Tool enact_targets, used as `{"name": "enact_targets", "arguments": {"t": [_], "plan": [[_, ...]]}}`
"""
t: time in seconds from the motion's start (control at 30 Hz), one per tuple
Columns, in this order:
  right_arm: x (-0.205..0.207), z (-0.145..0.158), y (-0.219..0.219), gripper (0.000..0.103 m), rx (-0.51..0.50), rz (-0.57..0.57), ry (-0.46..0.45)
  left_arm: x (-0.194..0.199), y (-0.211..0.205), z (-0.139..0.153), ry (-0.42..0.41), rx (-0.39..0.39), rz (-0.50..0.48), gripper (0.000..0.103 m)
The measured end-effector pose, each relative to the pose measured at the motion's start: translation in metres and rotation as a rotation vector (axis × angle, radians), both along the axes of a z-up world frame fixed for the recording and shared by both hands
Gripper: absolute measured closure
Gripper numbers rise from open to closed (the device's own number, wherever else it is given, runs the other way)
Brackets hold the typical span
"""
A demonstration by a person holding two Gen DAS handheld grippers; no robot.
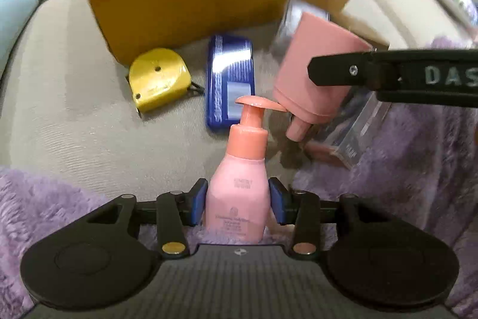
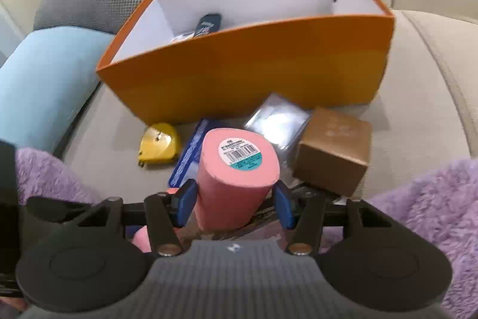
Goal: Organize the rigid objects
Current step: 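Lift the pink bottle and cup and set them upright inside the orange box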
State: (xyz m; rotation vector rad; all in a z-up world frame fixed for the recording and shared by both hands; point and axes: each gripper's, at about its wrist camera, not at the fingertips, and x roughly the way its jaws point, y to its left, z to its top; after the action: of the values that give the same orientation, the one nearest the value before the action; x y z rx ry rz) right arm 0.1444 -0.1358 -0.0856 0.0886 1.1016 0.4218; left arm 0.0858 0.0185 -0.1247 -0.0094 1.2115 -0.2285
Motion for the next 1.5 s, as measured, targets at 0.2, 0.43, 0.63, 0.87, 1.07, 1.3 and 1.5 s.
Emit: {"name": "enact_targets", "arguments": {"t": [0.2, 0.43, 0.63, 0.87, 1.07, 1.3, 1.5], "plan": [[-0.001, 0.005, 0.002, 0.047, -0.021, 0.019, -0.025, -0.004, 0.027, 0.02, -0.059, -0.134, 0.108, 0.054], [-0.002, 0.018, 0.011, 0.048, -0.043, 0.068, -0.073, 0.008, 0.042, 0.06, -0.133, -0.209, 0.211, 0.054], [0.007, 0.047, 0.014, 0.048, -0.038, 0.103, -0.15, 0.022, 0.05, 0.109, -0.219, -0.258, 0.217, 0.054], [0.045, 0.091, 0.012, 0.048, -0.019, 0.121, -0.256, 0.069, 0.052, 0.146, -0.279, -0.294, 0.207, 0.054], [0.09, 0.113, 0.013, 0.048, -0.033, 0.123, -0.308, 0.118, 0.054, 0.152, -0.272, -0.324, 0.22, 0.054], [0.144, 0.093, 0.02, 0.048, -0.069, 0.156, -0.236, 0.172, 0.051, 0.124, -0.173, -0.366, 0.196, 0.054], [0.183, 0.047, 0.035, 0.049, -0.135, 0.223, -0.112, 0.219, 0.05, 0.087, -0.066, -0.376, 0.198, 0.054]]}}
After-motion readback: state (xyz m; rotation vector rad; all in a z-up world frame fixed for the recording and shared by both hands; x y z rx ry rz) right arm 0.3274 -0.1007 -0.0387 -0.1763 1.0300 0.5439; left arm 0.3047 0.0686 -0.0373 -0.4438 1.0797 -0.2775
